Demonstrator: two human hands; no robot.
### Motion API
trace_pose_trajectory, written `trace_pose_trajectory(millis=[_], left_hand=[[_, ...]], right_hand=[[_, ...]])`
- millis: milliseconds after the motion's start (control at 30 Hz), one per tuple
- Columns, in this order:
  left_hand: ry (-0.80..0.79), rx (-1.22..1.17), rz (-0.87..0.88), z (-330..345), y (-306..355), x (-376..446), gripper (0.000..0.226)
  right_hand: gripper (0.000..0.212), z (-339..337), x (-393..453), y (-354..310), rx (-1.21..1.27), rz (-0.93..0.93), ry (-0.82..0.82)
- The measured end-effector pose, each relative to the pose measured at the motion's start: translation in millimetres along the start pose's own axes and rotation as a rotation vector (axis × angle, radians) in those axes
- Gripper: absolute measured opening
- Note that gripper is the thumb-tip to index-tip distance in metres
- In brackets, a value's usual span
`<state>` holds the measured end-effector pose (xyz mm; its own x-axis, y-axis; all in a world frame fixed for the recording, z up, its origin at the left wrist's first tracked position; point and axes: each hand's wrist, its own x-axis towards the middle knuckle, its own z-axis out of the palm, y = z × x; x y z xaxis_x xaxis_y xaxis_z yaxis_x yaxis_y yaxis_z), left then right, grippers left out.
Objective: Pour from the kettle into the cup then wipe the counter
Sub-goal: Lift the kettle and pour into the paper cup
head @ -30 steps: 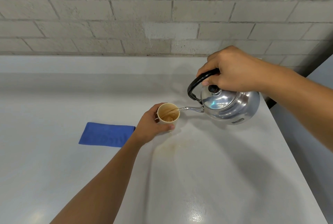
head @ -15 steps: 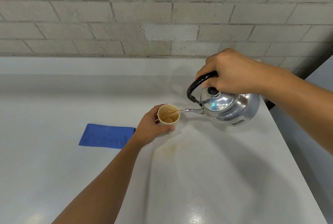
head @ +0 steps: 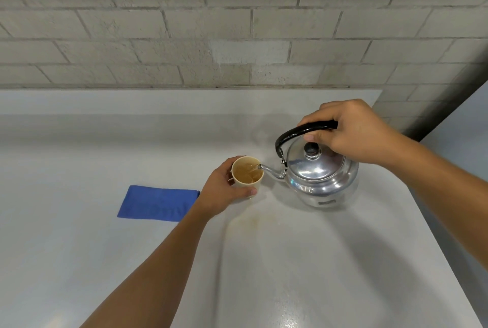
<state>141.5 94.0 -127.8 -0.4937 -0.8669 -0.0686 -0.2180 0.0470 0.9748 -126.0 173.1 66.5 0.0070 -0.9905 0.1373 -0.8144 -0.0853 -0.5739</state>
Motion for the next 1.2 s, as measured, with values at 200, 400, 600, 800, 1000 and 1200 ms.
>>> trace_pose_trajectory(millis=[200, 400, 600, 800, 1000, 1200], left_hand=[[0.001, -0.004, -0.003, 0, 2, -1, 0.078], [-0.086, -0.015, -0.018, -11, 16, 4, 0.106], [-0.036, -0.015, 0.202, -21, 92, 25, 0.086], [-0.071, 0.036, 0.311, 10, 152, 60, 0.045], [-0.043, 0.069, 0.264, 36, 157, 87, 0.034], [0.041, 0.069, 0.213, 47, 141, 100, 0.031]], right_hand=[[0.022, 4, -9, 9, 0.139, 0.055, 0.036], [0.02, -5, -13, 21, 0.183, 0.088, 0.095], [0.015, -22, -7, 31, 0.202, 0.092, 0.187], [0.016, -31, 7, 39, 0.217, 0.072, 0.268], [0.014, -21, 23, 57, 0.304, 0.141, 0.291], [0.02, -4, 34, 78, 0.345, 0.185, 0.253]])
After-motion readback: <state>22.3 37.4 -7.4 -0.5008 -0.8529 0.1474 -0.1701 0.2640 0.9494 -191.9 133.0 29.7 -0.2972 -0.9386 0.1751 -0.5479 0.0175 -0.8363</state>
